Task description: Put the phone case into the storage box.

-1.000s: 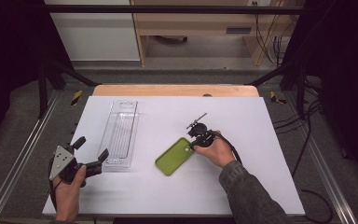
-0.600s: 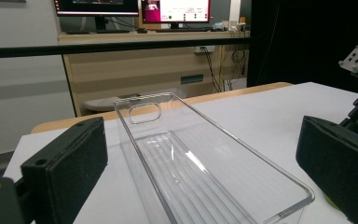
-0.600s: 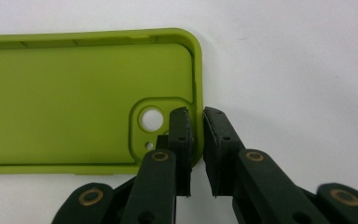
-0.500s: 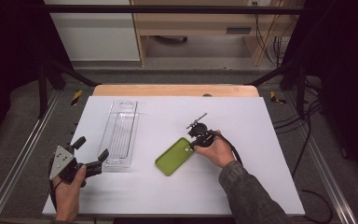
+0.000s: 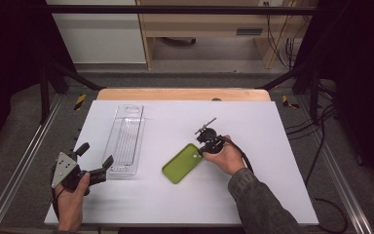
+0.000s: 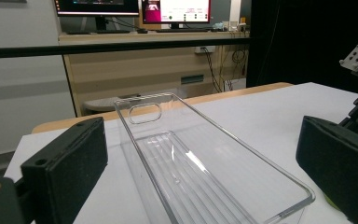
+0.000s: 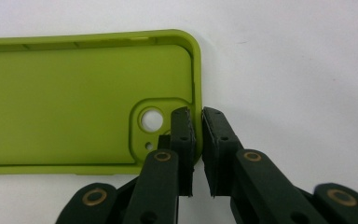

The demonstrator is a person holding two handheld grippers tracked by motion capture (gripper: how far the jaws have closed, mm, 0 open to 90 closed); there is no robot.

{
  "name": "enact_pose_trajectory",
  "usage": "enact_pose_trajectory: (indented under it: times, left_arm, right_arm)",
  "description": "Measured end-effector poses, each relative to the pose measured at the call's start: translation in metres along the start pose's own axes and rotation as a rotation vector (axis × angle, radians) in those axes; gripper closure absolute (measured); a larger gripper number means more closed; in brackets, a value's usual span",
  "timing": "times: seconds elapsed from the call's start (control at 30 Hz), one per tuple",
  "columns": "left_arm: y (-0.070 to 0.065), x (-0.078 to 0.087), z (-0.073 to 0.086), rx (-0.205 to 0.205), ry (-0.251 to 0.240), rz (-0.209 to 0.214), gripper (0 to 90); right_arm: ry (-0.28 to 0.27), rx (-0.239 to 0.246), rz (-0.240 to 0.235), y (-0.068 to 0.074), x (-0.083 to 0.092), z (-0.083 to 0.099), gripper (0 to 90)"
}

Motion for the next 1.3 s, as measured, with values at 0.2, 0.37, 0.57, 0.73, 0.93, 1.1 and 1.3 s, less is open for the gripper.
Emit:
enact_pose_trajectory:
  times: [0.2,0.37,0.57,0.73,0.93,1.1,1.3]
  left_arm:
    - [0.0,0.0,0.0,0.0,0.0,0.0,1.7]
    - [0.0,0.0,0.0,0.001,0.0,-0.001,1.8]
    - [0.0,0.0,0.0,0.001,0.0,0.0,1.7]
    - [0.0,0.0,0.0,0.002,-0.001,0.0,1.8]
    - [0.0,0.0,0.0,0.003,-0.003,-0.002,1.8]
    - [0.0,0.0,0.0,0.0,-0.004,-0.002,1.8]
    - [-0.002,0.001,-0.001,-0.005,-0.004,0.0,1.8]
  right_arm:
    - [-0.011,-0.009,-0.009,-0.001,0.003,-0.001,83.3]
    - [-0.023,-0.018,-0.02,-0.002,0.006,-0.001,83.5]
    - [-0.036,-0.022,-0.019,-0.003,0.011,-0.003,84.8]
    - [-0.048,-0.005,-0.005,-0.002,0.014,-0.003,84.9]
    - [-0.074,0.013,0.012,0.001,0.022,-0.003,85.1]
    - [-0.099,0.062,0.04,0.003,0.033,-0.006,87.3]
    - [-0.127,0.119,0.075,0.008,0.047,-0.01,88.0]
Point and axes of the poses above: each handheld gripper's, and its own axes: x roughly backward along the jaws, z roughly out of its underside, y roughly to its left, the point moved 1 cm from there along -x, roughly forward along the jaws, and after that the axes turned 7 degrees about -x, right-handed, at the moved point
